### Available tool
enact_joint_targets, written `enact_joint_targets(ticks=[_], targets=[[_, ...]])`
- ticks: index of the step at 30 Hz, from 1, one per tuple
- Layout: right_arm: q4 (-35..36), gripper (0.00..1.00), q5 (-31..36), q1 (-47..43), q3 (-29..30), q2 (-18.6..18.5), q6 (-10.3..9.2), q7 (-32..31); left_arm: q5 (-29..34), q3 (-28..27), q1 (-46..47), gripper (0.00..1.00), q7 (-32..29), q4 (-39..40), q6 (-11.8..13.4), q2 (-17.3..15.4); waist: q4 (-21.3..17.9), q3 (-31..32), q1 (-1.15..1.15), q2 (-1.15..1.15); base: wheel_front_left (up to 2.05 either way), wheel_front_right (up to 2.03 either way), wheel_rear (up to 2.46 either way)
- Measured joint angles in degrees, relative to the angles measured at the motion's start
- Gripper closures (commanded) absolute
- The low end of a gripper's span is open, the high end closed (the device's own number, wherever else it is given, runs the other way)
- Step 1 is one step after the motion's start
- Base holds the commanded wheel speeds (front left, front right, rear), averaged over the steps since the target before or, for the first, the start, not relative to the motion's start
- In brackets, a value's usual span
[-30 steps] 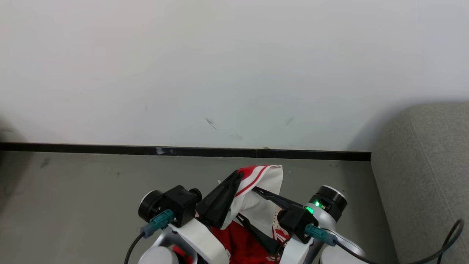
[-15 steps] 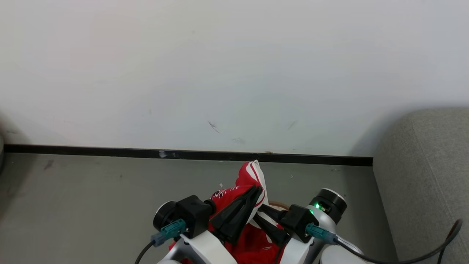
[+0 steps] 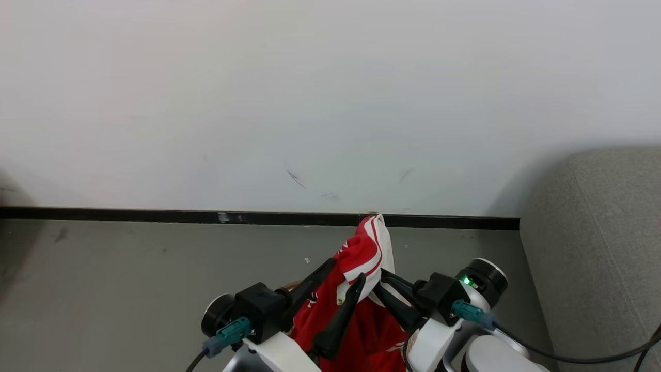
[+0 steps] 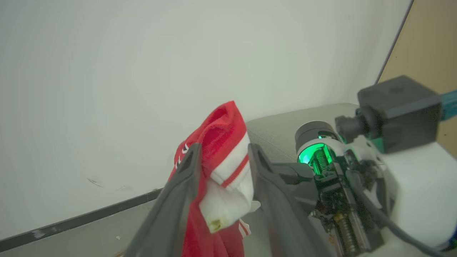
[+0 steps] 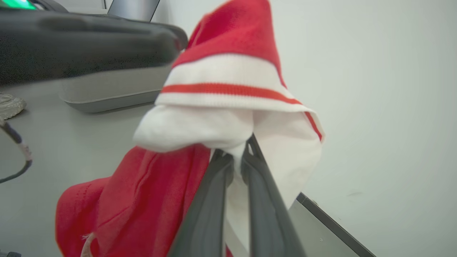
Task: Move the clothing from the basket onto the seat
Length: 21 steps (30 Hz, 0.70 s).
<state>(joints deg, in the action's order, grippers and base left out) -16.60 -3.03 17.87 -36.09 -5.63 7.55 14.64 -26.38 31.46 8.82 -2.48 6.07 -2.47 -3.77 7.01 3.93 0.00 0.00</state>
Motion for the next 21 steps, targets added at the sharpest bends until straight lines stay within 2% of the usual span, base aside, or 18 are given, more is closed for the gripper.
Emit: enact_joint_targets(ticks=[14,21], targets=[[4.7,1.00,0.0,-5.6,10.5,-2.2,0.00,0.0,0.4,0.9,-2.3,0.00,1.0,0.0,0.0,-0.8,-2.7,-0.5,0.00,0.00,0.00,0.00,0.00],[7.3,1.00,0.6,-9.3,16.2,-2.8,0.00,0.0,0.4,1.8,-2.4,0.00,1.6,-0.3,-0.8,-0.8,-5.0,-0.8,-0.01,0.00,0.00,0.00,0.00]])
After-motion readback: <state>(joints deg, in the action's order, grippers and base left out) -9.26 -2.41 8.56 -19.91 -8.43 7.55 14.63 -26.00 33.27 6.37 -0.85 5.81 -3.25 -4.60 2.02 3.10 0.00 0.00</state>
